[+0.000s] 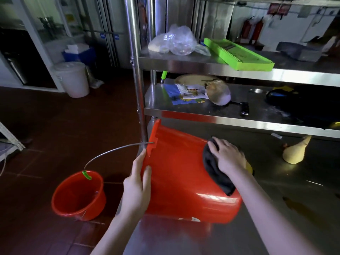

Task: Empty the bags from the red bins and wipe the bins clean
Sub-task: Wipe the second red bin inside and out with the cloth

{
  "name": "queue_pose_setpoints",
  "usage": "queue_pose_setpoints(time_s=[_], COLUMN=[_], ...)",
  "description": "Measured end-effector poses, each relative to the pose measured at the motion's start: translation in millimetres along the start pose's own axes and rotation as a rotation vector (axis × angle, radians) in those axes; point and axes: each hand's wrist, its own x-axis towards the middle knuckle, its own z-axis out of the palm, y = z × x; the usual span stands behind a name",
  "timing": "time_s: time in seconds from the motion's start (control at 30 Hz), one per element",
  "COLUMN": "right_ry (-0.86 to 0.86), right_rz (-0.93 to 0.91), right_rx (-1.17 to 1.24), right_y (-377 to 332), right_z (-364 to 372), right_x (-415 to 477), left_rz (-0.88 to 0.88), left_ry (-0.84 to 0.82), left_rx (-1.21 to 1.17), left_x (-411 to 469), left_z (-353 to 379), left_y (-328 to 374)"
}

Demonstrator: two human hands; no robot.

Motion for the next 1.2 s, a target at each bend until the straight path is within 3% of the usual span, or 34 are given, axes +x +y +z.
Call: queue_pose_setpoints(time_s=[0.2, 0.3, 0.37, 0.4, 0.43, 0.57, 0.63, 0.77, 0.9, 0.97, 1.03, 1.2], right_ry=[0.213, 0.293, 0.304, 0.306, 0.328, 0.374, 0.379, 0.351, -0.137, -0.290, -0.194, 0.320], right_rz=[-0.419, -0.475, -0.453, -0.451, -0.460, -0.559, -0.579, -0.487, -0.383, -0.391, -0.472, -0.747], right_rx=[-0.087, -0.102, -0.076, -0.073, -0.063, 0.000, 0.014, -0.005, -0.027, -0.113, -0.117, -0.047], right_y=[-99.0, -100.1, -99.3, -100.6, -101.7, -90.3, -86.4, -110.4, -122.3, -124.2, -118.9, -52.6], right_z=[31.2, 44.3, 45.3, 46.8, 50.7, 72.5, 75.6, 56.3, 19.1, 10.3, 12.7, 56.3], right_x=[-28.0, -35.6, -36.2, -39.9, -46.5, -86.6, -89.7, -54.3, 30.7, 47.5, 34.9, -58.5], left_rz=[-0.012, 0.256, 0.471, 0.492, 0.430, -0.180, -0.194, -0.141, -0.131, -0.138, -0.161, -0.227], left_ry=[-0.041, 0.111, 0.277, 0.311, 0.279, -0.174, -0.226, -0.099, -0.022, 0.012, 0.037, 0.037], left_rx=[0.129, 0.634, 0.731, 0.721, 0.707, 0.757, 0.775, 0.750, 0.765, 0.765, 0.768, 0.790], left_x=[7.1, 14.0, 24.3, 33.2, 44.2, 88.8, 90.3, 70.8, 62.7, 61.9, 63.5, 76.7], left_z=[-6.0, -21.3, -26.7, -26.4, -24.3, -7.7, -6.0, -10.9, -1.6, 1.1, 2.3, 8.2], left_y=[10.0, 22.6, 33.9, 41.7, 50.8, 69.1, 63.1, 53.2, 57.0, 58.2, 58.4, 63.2])
